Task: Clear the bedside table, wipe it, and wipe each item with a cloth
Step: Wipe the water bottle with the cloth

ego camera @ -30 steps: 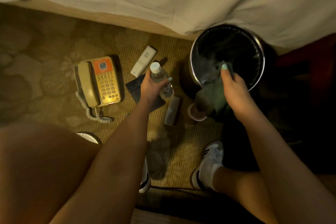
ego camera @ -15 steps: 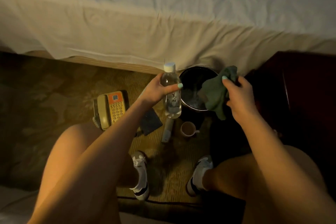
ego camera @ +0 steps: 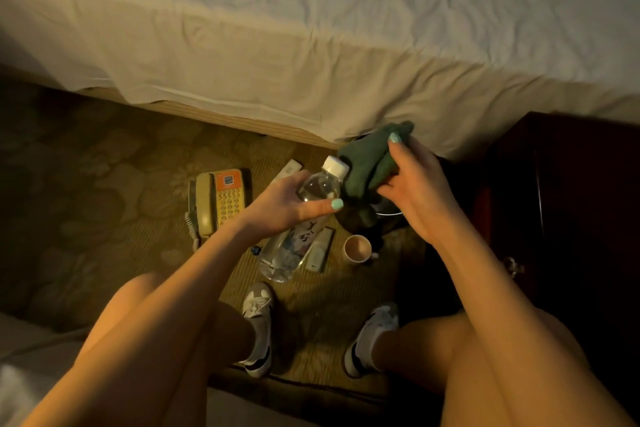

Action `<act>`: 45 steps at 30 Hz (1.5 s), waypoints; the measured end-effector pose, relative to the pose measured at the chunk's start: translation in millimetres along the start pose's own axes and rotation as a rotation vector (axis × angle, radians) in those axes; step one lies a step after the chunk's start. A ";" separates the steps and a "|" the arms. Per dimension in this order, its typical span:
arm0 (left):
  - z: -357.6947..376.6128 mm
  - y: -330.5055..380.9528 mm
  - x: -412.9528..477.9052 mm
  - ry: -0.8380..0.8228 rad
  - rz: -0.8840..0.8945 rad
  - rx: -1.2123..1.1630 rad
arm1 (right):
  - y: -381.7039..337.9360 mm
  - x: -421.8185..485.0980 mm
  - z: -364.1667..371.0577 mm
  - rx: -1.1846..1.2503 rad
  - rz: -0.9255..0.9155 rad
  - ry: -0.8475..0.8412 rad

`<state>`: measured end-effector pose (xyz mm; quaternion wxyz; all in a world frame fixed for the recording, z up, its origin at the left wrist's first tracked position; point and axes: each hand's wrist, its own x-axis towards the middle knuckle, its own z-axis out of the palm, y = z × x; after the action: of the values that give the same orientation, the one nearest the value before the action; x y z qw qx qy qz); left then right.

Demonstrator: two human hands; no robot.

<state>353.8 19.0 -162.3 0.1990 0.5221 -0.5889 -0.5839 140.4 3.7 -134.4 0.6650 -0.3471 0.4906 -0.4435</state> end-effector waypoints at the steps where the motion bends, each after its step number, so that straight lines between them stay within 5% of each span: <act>1: -0.2 0.5 4.4 -0.013 -0.006 0.038 | 1.0 2.7 0.2 -0.070 0.013 -0.053; 5: -2.1 6.1 26.7 -0.060 -0.004 0.149 | 1.2 13.3 0.7 -0.293 0.037 -0.154; 10: 5.3 12.4 52.5 -0.117 -0.023 0.179 | 6.5 27.4 4.3 -0.620 -0.099 -0.074; 20: -6.0 20.3 64.6 -0.227 0.020 0.028 | 3.0 47.0 13.7 -0.802 -0.347 0.115; 26: -14.2 4.6 56.1 -0.233 0.084 0.228 | -4.0 53.9 13.2 -0.553 -0.225 0.298; 30: -17.7 5.8 53.4 -0.165 0.171 0.255 | -6.8 57.1 8.1 -0.373 0.005 0.253; 35: -24.5 12.7 51.0 -0.195 0.177 0.152 | -2.9 59.3 7.4 -0.298 0.033 0.193; 39: -26.2 10.3 50.7 -0.231 0.174 0.028 | 0.6 60.2 11.8 -0.295 -0.029 0.266; 45: -20.6 12.4 55.9 -0.224 0.131 -0.107 | 3.6 48.5 19.2 -0.304 -0.418 0.239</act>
<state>345.4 -41.1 -167.2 0.1974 0.4025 -0.6084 -0.6549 165.8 -39.6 -149.0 0.4368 -0.4816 0.5443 -0.5301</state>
